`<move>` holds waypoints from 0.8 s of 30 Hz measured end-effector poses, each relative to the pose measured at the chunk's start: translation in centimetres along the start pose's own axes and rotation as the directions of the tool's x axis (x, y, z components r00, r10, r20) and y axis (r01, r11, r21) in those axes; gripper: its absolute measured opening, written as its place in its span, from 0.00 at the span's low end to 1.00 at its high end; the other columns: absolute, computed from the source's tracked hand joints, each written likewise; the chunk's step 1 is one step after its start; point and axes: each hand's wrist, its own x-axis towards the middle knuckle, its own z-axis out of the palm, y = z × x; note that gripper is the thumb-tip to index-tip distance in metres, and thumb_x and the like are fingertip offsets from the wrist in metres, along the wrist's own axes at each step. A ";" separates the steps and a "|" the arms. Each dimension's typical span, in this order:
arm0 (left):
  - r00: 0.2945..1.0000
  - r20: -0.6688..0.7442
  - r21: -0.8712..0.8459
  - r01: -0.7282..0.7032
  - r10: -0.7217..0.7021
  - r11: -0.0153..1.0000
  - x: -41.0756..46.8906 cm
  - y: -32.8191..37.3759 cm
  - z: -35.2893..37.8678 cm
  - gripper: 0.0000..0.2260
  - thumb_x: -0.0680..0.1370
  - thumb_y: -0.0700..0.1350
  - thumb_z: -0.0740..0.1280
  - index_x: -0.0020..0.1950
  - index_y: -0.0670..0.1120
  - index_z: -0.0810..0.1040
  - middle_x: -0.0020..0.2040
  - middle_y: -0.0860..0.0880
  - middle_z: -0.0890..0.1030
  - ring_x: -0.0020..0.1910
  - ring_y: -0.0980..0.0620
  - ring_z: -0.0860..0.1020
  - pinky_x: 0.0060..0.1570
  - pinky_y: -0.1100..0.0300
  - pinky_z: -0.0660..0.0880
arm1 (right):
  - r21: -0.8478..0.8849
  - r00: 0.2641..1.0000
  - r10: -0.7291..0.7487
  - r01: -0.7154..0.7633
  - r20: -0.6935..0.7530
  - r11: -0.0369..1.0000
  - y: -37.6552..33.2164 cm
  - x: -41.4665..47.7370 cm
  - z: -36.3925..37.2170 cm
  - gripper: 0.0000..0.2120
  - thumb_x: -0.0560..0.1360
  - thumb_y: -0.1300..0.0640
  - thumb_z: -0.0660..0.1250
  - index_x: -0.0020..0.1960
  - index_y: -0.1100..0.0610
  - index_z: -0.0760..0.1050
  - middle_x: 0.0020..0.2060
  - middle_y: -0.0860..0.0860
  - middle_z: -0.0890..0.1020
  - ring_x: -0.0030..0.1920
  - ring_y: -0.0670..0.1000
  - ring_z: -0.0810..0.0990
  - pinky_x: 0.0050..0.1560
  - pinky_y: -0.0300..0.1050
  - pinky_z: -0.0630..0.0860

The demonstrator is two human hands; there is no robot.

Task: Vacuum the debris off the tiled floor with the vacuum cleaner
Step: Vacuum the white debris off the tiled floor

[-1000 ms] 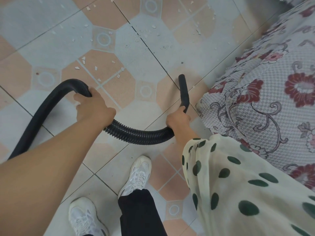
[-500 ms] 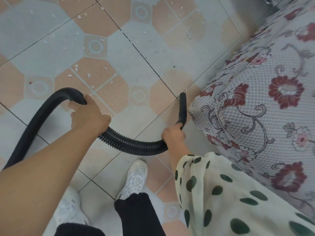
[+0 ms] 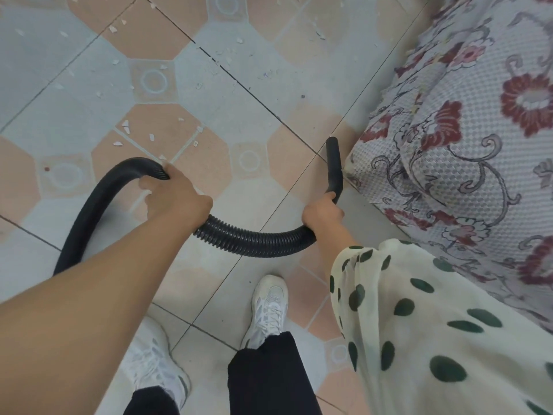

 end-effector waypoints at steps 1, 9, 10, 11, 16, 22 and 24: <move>1.000 0.002 -0.006 -0.001 0.001 1.000 0.3 -0.1 0.0 0.39 0.74 0.44 0.64 0.77 0.42 0.44 0.72 0.30 0.53 0.56 0.31 0.72 0.45 0.53 0.66 | 0.026 1.000 0.018 -0.017 -0.005 1.000 -0.2 -0.1 -0.1 0.31 0.80 0.59 0.56 0.78 0.66 0.48 0.78 0.59 0.49 0.66 0.60 0.71 0.60 0.48 0.67; 1.000 0.001 -0.001 -0.016 0.016 1.000 2.7 0.1 -0.7 0.39 0.74 0.46 0.65 0.77 0.42 0.45 0.71 0.28 0.52 0.53 0.32 0.73 0.43 0.53 0.69 | 0.211 0.993 0.058 -0.035 -0.103 0.977 -1.3 0.6 -1.1 0.32 0.81 0.59 0.56 0.78 0.68 0.44 0.76 0.61 0.57 0.67 0.60 0.70 0.60 0.47 0.68; 1.000 0.011 0.016 -0.017 0.017 1.000 2.4 -0.1 -0.6 0.39 0.74 0.46 0.65 0.77 0.42 0.44 0.71 0.28 0.52 0.53 0.31 0.73 0.44 0.52 0.69 | 0.210 0.996 0.040 -0.021 -0.086 0.977 -1.0 -0.1 -0.5 0.30 0.81 0.60 0.55 0.78 0.68 0.47 0.77 0.62 0.54 0.68 0.60 0.68 0.63 0.48 0.68; 0.999 0.026 0.029 -0.021 0.020 0.999 2.0 -0.3 -0.5 0.39 0.74 0.46 0.65 0.77 0.42 0.43 0.72 0.28 0.51 0.54 0.31 0.73 0.44 0.52 0.68 | 0.209 0.997 0.025 -0.011 -0.067 0.978 -0.6 -0.5 0.1 0.28 0.81 0.61 0.55 0.78 0.66 0.49 0.77 0.63 0.53 0.69 0.61 0.67 0.65 0.49 0.68; 0.999 0.050 0.050 -0.024 0.022 0.998 1.2 -0.8 -1.1 0.40 0.74 0.46 0.65 0.78 0.44 0.42 0.73 0.30 0.53 0.54 0.32 0.73 0.41 0.53 0.67 | 0.488 0.994 0.105 -0.074 -0.037 0.870 0.5 -1.6 1.6 0.28 0.79 0.59 0.57 0.77 0.57 0.53 0.69 0.63 0.67 0.67 0.63 0.69 0.62 0.52 0.68; 0.999 0.037 0.057 -0.013 0.011 0.998 1.4 0.0 -2.0 0.39 0.74 0.45 0.64 0.78 0.44 0.44 0.72 0.28 0.51 0.54 0.32 0.73 0.41 0.54 0.67 | 0.522 0.995 0.091 -0.054 -0.045 0.851 0.4 -1.0 0.3 0.28 0.79 0.60 0.56 0.77 0.58 0.54 0.68 0.63 0.69 0.66 0.62 0.71 0.59 0.50 0.69; 0.999 0.031 0.063 -0.025 0.023 0.998 1.7 -0.1 -2.0 0.38 0.74 0.46 0.64 0.77 0.45 0.45 0.71 0.29 0.55 0.53 0.32 0.73 0.41 0.54 0.67 | 0.465 0.997 0.062 -0.031 -0.052 0.885 0.1 -0.7 0.0 0.28 0.80 0.59 0.55 0.78 0.59 0.51 0.69 0.63 0.69 0.62 0.62 0.72 0.58 0.49 0.70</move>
